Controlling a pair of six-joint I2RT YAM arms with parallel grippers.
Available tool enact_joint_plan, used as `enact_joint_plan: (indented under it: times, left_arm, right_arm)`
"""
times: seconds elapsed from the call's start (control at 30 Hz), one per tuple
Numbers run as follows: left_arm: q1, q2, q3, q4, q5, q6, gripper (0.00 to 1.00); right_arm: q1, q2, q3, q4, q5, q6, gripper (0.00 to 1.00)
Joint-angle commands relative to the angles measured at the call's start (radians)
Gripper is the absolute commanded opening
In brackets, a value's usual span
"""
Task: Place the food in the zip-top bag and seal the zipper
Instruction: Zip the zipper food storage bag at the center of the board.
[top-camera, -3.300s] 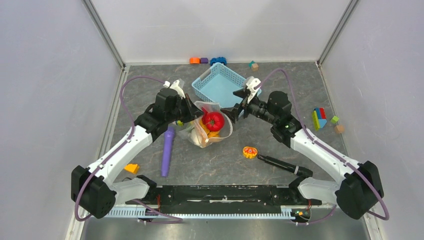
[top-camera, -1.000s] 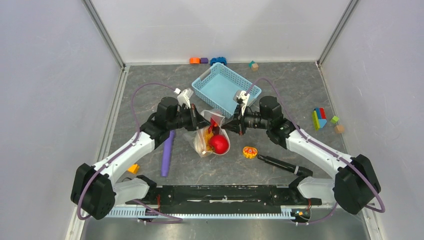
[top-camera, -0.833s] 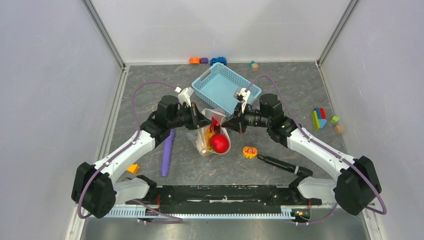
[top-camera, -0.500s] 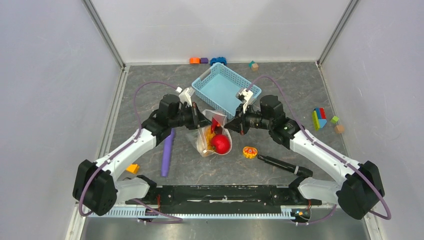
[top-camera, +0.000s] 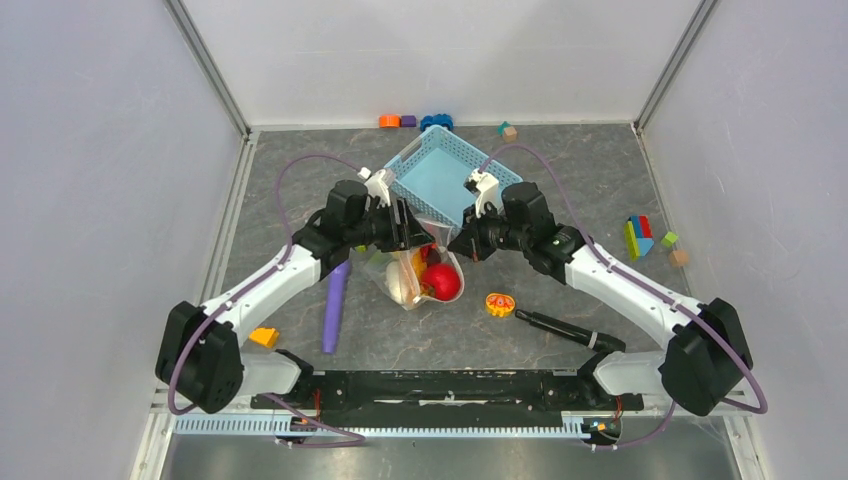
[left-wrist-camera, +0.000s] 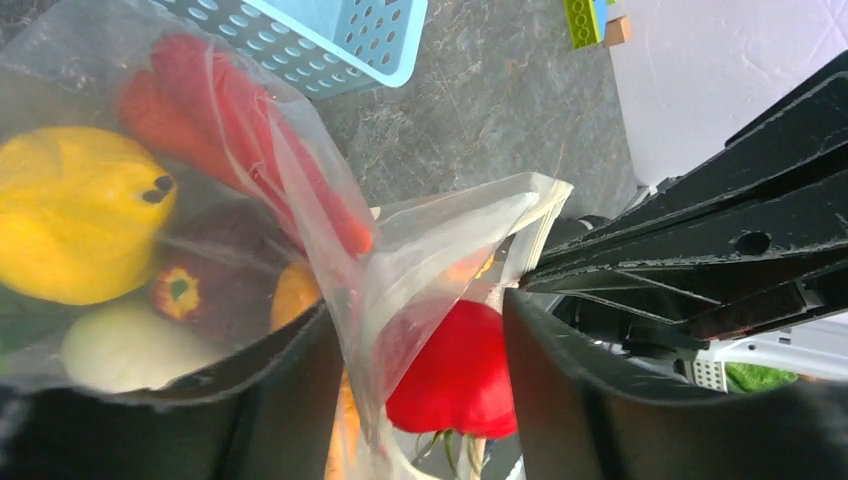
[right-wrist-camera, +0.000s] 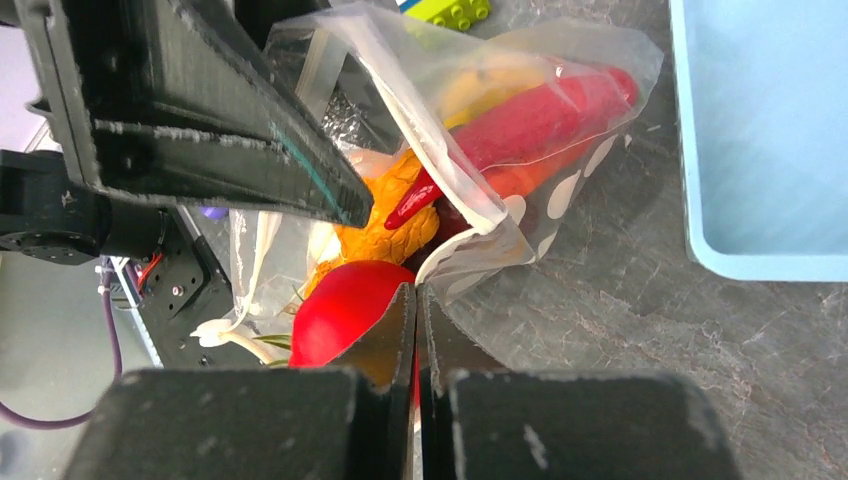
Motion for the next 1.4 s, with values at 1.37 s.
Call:
enact_joint_plan:
  times: [1.37]
  left_arm:
    - [-0.541,-0.293,0.008,-0.359,-0.66,0.031,0.92]
  right_arm:
    - [-0.019,0.167,0.42,-0.175,0.237,0.406,0.0]
